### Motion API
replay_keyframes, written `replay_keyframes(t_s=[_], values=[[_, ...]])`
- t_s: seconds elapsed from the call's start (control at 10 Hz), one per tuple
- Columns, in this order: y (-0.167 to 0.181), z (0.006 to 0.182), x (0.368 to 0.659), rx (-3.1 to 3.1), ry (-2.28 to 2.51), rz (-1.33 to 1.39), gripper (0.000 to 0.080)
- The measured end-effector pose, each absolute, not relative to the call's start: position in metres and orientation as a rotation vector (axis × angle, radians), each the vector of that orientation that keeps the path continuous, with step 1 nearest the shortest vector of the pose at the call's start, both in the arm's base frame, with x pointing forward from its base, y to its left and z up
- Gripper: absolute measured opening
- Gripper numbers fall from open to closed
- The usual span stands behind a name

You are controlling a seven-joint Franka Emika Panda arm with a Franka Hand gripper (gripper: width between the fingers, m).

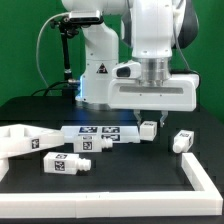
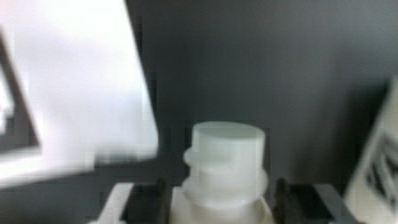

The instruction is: Assemble one leg

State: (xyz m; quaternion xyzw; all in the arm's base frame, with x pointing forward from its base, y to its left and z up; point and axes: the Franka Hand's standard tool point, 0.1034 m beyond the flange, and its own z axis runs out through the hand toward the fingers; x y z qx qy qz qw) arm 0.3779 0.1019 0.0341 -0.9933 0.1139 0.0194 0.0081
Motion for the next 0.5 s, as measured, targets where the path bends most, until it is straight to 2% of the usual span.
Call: replay_keyframes(t_s=[0.2,0.5], values=[[0.101,0.032,0.378,-3.106,0.355,0.062,0.0287],[0.102,0.015,0.369,-3.116,0.339,0.117,0.0287]])
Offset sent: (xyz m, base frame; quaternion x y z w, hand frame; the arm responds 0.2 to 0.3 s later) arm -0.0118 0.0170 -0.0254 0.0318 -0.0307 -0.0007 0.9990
